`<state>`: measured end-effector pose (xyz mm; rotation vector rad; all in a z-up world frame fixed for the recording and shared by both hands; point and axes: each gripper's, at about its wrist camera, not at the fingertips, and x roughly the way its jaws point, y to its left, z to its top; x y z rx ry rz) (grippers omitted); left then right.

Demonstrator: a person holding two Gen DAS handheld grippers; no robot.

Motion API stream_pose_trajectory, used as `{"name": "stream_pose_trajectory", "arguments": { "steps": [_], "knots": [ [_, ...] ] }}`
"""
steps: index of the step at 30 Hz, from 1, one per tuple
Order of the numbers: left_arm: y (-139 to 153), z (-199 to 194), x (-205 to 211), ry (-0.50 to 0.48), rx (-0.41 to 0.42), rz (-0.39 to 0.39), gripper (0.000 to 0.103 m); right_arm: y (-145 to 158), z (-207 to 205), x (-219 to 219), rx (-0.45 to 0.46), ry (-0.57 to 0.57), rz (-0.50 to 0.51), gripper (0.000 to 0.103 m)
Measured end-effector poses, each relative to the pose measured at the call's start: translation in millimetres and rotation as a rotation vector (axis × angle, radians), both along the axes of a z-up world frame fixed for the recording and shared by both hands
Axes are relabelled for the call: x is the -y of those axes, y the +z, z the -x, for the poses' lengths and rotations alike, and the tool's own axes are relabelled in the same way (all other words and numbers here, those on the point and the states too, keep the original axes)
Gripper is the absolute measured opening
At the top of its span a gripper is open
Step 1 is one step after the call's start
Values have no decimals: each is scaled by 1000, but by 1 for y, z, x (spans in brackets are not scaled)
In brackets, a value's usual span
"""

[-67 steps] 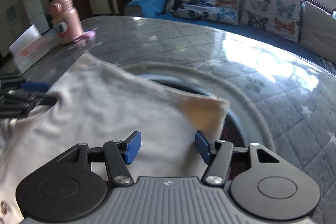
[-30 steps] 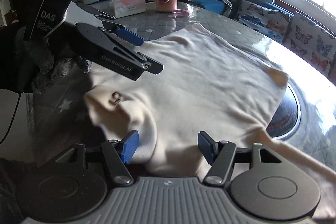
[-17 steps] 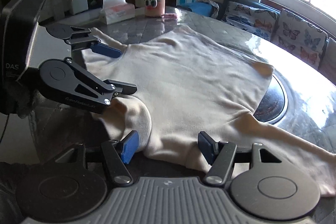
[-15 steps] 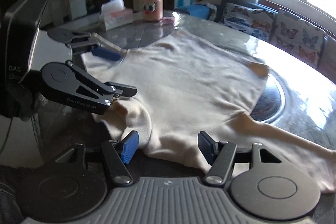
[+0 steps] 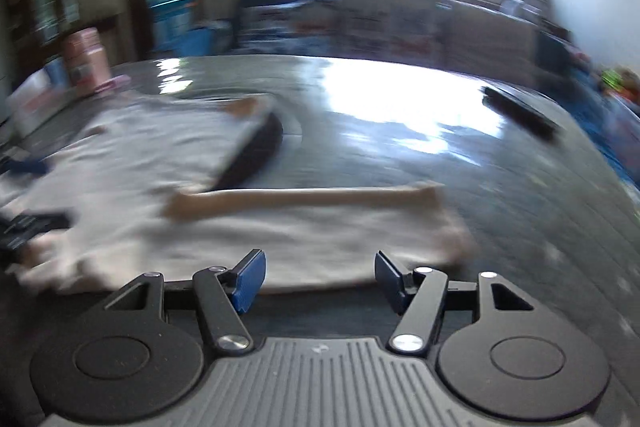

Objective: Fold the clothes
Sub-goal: 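Grasp the sleeve cuff with the right gripper, then lift the sleeve with the right gripper and fold it across the body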

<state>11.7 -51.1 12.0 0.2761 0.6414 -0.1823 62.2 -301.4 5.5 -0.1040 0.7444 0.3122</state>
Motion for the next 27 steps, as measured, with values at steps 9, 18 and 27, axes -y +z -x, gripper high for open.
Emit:
{"name": "stream_pose_trajectory", "arguments": {
  "steps": [9, 18, 27],
  "knots": [
    [-9, -3, 8, -17, -34, -10, 84, -22, -34, 51, -31, -215, -47, 50],
    [-14, -4, 11, -25, -52, -16, 85, -27, -42, 46, -4, -259, -24, 8],
    [-12, -5, 11, -28, -52, -19, 85, -19, -43, 49, 29, -272, -24, 7]
  ]
}}
